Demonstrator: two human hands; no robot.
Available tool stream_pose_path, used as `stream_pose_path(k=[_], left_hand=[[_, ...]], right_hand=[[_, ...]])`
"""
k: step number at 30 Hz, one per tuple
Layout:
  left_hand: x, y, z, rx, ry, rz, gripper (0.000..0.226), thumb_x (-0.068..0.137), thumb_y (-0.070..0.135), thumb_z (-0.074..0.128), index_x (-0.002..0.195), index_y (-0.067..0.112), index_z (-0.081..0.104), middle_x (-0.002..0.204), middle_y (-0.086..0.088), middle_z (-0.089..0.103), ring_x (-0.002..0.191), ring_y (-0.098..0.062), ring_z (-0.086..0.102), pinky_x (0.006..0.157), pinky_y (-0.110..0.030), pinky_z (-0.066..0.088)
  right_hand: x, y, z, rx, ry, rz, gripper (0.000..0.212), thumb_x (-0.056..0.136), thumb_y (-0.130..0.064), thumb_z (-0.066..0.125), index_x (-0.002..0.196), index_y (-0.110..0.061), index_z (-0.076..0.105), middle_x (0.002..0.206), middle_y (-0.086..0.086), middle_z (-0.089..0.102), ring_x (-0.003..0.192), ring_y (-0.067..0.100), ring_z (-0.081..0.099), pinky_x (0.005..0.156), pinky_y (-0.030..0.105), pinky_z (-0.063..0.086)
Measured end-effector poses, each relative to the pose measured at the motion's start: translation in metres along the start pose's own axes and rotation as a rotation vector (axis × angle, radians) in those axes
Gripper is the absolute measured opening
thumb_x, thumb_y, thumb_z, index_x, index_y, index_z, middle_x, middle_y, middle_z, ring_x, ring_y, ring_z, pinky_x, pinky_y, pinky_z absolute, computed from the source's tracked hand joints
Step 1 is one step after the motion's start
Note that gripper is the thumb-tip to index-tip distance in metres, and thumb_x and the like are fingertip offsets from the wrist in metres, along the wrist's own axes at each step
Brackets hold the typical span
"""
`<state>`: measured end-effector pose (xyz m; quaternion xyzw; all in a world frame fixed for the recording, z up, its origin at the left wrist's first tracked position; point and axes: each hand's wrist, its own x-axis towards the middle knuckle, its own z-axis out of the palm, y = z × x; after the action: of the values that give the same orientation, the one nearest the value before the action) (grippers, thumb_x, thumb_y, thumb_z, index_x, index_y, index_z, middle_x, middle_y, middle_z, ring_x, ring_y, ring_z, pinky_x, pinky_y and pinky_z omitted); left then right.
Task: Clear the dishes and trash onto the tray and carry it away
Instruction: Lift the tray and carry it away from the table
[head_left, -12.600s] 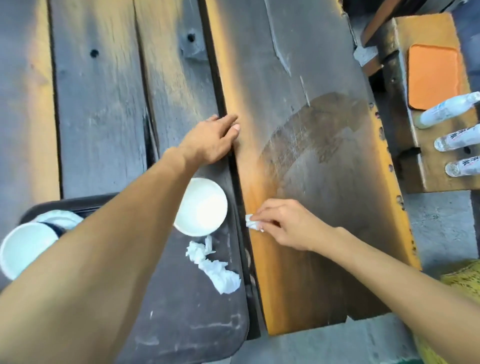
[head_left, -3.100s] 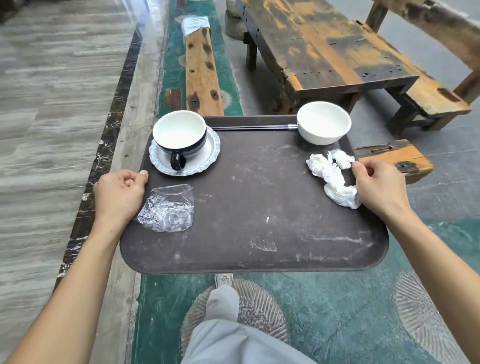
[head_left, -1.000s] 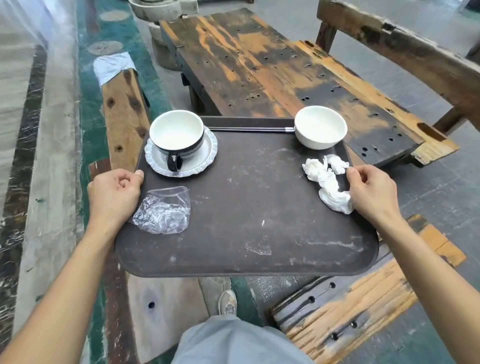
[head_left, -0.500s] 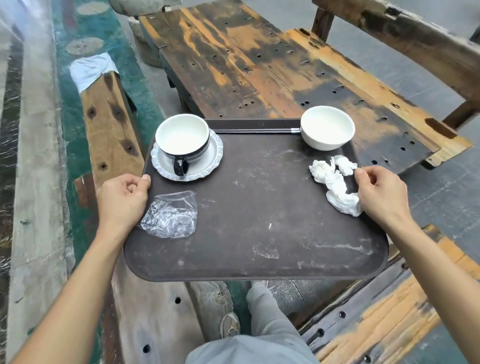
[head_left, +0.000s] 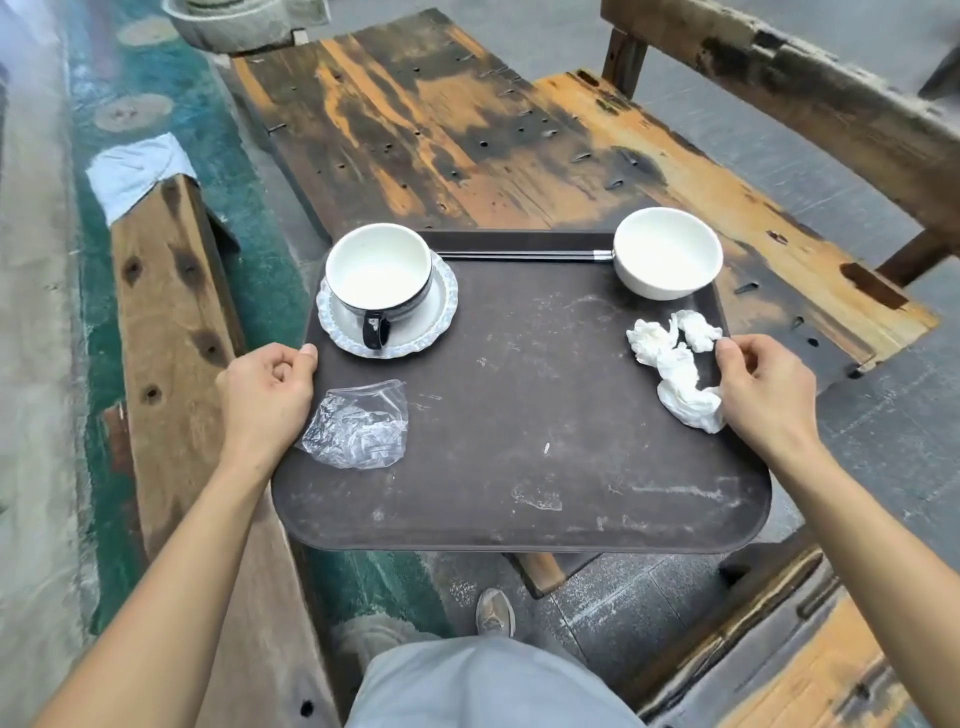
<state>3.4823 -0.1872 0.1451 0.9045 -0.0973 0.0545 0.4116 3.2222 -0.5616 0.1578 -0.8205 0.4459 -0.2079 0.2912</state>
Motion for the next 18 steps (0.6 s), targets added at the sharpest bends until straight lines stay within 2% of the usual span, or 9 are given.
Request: stream_pose_path(k=[3, 8, 11, 13, 18], left_hand=[[0.023, 0.014, 0.022, 0.009, -0.015, 0.016, 0.036, 0.091, 0.035, 0.061, 0.067, 0.010, 0.066, 0.046, -0.001, 0.044, 0.046, -0.004, 0.042, 0.067, -0.026, 0.037], [0.065, 0.031, 0.058, 0.021, -0.071, 0.064, 0.036, 0.090, 0.037, 0.060, 0.066, 0.012, 0.065, 0.047, 0.014, 0.053, 0.047, -0.003, 0.045, 0.065, -0.026, 0.033], [0.088, 0.041, 0.078, 0.032, -0.103, 0.125, 0.037, 0.091, 0.036, 0.060, 0.067, 0.009, 0.066, 0.046, -0.001, 0.049, 0.053, -0.015, 0.045, 0.067, -0.027, 0.032], [0.107, 0.047, 0.094, 0.043, -0.141, 0.165, 0.037, 0.092, 0.036, 0.059, 0.067, 0.009, 0.066, 0.048, -0.005, 0.049, 0.053, -0.021, 0.042, 0.071, -0.031, 0.036], [0.162, 0.059, 0.138, 0.028, -0.266, 0.269, 0.034, 0.092, 0.034, 0.059, 0.067, 0.013, 0.066, 0.046, -0.002, 0.045, 0.056, -0.014, 0.044, 0.070, -0.029, 0.038]], right_hand=[[0.021, 0.003, -0.001, 0.005, 0.014, 0.024, 0.031, 0.101, -0.033, 0.047, 0.105, -0.012, 0.069, 0.087, 0.002, 0.065, 0.087, 0.020, 0.055, 0.076, 0.030, 0.034], [0.043, 0.012, 0.002, 0.024, 0.068, 0.087, 0.031, 0.100, -0.034, 0.047, 0.106, -0.013, 0.069, 0.089, 0.001, 0.065, 0.088, 0.020, 0.056, 0.078, 0.031, 0.036], [0.052, 0.016, 0.006, 0.032, 0.109, 0.131, 0.032, 0.100, -0.035, 0.046, 0.107, -0.014, 0.069, 0.089, 0.000, 0.065, 0.087, 0.019, 0.055, 0.078, 0.030, 0.036], [0.055, 0.018, 0.012, 0.037, 0.144, 0.172, 0.031, 0.100, -0.034, 0.046, 0.106, -0.014, 0.069, 0.089, 0.000, 0.066, 0.087, 0.019, 0.055, 0.078, 0.030, 0.035], [0.056, 0.017, 0.032, 0.044, 0.245, 0.286, 0.029, 0.100, -0.031, 0.048, 0.107, -0.013, 0.070, 0.088, -0.003, 0.064, 0.086, 0.017, 0.055, 0.078, 0.028, 0.036]])
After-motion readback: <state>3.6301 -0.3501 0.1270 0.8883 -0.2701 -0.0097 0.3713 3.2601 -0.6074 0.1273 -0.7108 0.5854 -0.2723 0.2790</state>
